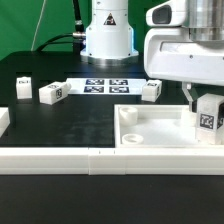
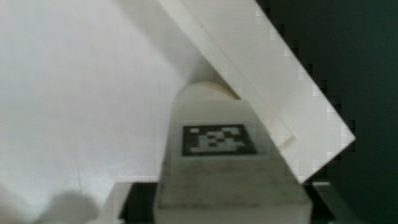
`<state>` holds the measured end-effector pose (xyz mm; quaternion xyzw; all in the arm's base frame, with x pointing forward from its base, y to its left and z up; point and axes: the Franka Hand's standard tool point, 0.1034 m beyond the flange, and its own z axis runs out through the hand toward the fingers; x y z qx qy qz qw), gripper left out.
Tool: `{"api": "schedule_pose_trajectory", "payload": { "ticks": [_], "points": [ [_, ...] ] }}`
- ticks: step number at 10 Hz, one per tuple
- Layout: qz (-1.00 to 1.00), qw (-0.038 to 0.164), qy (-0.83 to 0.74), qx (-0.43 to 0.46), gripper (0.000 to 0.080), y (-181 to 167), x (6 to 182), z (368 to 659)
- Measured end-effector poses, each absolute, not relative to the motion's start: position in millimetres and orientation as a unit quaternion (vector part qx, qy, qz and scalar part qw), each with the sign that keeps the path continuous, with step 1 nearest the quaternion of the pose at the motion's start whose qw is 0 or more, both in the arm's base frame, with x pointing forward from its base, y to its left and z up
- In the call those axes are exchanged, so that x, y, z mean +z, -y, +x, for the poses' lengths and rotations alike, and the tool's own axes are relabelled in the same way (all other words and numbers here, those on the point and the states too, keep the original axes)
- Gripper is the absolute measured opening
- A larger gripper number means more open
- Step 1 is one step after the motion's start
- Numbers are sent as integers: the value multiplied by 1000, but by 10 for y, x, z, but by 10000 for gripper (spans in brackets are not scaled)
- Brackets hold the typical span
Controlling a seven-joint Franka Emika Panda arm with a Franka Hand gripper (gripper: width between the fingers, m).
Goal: Assemble one leg
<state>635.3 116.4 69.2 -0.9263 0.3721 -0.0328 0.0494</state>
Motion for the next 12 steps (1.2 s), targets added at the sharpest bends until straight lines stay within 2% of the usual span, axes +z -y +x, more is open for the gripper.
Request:
{"api": "schedule_pose_trajectory", "payload": {
  "ticks": [8,12],
  "points": [
    [-690,65,-721,-2,291,-1198,684,6338],
    [-586,68,-808,8,291,-1189,681,6346]
  ]
}}
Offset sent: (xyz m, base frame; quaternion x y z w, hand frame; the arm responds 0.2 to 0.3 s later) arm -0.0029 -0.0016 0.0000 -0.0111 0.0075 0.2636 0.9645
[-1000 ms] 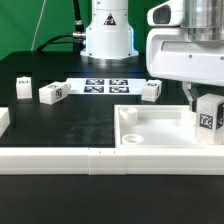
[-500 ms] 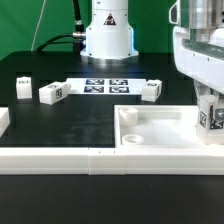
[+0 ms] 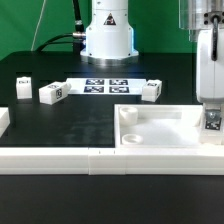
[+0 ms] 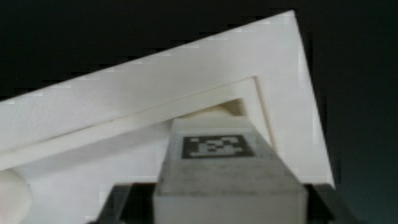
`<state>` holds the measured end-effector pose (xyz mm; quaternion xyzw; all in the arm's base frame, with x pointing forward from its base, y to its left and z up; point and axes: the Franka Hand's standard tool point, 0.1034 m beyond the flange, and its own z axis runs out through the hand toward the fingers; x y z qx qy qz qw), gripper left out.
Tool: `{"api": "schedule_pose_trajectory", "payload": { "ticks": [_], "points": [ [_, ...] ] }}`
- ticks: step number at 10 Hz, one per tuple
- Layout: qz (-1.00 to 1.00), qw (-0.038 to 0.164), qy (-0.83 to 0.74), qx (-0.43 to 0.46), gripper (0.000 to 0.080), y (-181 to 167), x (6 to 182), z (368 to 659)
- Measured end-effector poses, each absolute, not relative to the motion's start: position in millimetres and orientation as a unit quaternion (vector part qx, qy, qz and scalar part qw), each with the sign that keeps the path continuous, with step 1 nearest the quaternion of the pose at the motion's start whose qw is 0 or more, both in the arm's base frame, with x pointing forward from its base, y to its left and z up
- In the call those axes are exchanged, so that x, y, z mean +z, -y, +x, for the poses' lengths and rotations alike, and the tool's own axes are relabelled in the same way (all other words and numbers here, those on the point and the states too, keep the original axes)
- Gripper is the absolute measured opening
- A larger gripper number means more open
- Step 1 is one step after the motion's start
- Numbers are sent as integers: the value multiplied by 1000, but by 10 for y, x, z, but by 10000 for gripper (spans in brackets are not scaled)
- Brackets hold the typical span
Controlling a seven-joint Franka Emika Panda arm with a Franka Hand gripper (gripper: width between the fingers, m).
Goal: Assemble one leg
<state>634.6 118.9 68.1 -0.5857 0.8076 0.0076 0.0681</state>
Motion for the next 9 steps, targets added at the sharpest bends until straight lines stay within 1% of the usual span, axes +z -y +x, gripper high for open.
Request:
{"api": "schedule_pose_trajectory", "payload": {
  "ticks": [1,2,3,4,5,6,8,9],
  "points": [
    [-578,68,-813,7,291,-1179,681,6348],
    [-582,68,-810,7,404,-1182,679,6346],
    [-591,68,-804,7,404,-1185,678,6345],
    [-607,68,-792,5,581,-1186,678,6345],
    [-609,68,-790,5,581,-1188,678,6345],
    [-625,68,-777,4,634,-1185,677,6345],
    [-690,67,-721,-2,645,-1191,674,6342],
    [-693,68,-718,-2,648,-1191,674,6342]
  ]
}}
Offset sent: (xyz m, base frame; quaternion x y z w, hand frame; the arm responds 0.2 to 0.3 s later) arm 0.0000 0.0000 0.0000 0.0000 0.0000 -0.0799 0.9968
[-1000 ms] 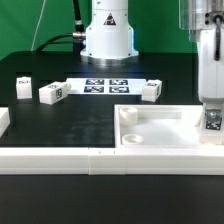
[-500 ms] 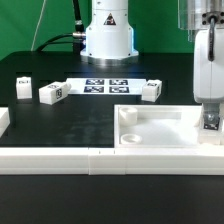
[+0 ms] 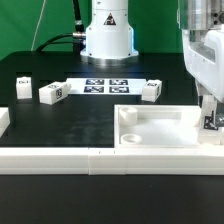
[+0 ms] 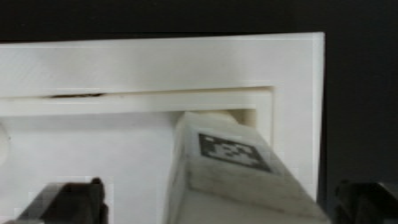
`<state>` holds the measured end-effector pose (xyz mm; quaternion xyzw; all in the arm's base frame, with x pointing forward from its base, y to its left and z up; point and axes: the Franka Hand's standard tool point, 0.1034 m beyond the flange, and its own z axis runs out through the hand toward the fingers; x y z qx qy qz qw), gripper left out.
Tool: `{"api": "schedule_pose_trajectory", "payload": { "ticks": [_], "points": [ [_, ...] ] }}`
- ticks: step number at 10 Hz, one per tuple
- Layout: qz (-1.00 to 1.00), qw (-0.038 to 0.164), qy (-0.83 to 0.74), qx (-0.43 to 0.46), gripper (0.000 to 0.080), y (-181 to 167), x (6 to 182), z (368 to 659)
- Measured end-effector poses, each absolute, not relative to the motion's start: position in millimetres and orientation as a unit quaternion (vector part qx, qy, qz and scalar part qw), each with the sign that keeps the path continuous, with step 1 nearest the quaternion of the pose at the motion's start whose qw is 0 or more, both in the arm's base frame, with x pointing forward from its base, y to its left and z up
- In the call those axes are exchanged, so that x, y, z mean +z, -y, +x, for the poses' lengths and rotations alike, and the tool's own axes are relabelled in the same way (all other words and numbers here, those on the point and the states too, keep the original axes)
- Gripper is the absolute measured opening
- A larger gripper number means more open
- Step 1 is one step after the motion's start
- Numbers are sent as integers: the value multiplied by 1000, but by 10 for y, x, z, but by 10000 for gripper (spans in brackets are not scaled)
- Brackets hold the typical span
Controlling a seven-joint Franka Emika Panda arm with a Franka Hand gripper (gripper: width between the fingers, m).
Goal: Assemble one leg
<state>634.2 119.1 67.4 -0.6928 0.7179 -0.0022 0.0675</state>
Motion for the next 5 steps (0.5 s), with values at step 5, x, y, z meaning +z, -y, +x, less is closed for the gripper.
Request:
{"api": "schedule_pose_trajectory", "payload": {
  "ticks": [5],
  "points": [
    [-693,68,-718,-2,648,-1192,673,6342]
  ]
}}
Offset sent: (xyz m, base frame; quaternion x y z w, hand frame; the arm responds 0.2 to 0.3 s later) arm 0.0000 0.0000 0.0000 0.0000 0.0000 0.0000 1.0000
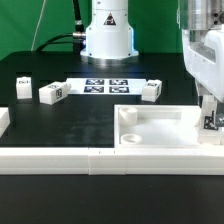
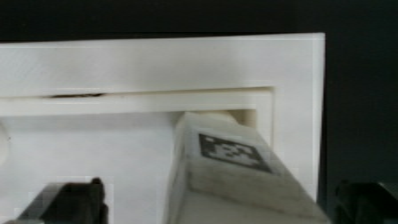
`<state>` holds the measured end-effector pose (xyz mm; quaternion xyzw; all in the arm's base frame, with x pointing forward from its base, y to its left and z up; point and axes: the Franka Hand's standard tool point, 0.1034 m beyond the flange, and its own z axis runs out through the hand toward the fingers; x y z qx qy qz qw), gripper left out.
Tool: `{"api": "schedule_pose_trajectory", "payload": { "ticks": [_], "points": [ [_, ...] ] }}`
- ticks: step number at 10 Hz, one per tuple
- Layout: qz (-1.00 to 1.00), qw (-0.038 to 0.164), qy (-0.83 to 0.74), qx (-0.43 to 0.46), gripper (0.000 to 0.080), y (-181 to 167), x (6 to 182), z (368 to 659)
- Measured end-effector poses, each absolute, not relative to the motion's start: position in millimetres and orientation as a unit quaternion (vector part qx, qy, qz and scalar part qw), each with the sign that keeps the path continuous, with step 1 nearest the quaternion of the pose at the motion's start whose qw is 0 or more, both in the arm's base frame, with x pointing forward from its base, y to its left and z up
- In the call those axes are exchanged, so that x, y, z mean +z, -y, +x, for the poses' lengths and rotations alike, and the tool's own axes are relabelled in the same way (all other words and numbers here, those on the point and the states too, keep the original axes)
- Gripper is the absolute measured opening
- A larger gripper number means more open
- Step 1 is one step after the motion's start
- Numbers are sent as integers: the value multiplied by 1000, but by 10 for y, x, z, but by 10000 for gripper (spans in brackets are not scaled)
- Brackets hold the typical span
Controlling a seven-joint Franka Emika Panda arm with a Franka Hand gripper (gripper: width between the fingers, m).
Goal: Assemble one leg
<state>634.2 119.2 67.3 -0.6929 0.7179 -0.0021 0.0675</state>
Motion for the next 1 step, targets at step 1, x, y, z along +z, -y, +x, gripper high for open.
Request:
{"api": "schedule_pose_trajectory", "payload": {
  "ticks": [1],
  "points": [
    [-693,68,-718,-2,648,-1192,673,6342]
  ]
}}
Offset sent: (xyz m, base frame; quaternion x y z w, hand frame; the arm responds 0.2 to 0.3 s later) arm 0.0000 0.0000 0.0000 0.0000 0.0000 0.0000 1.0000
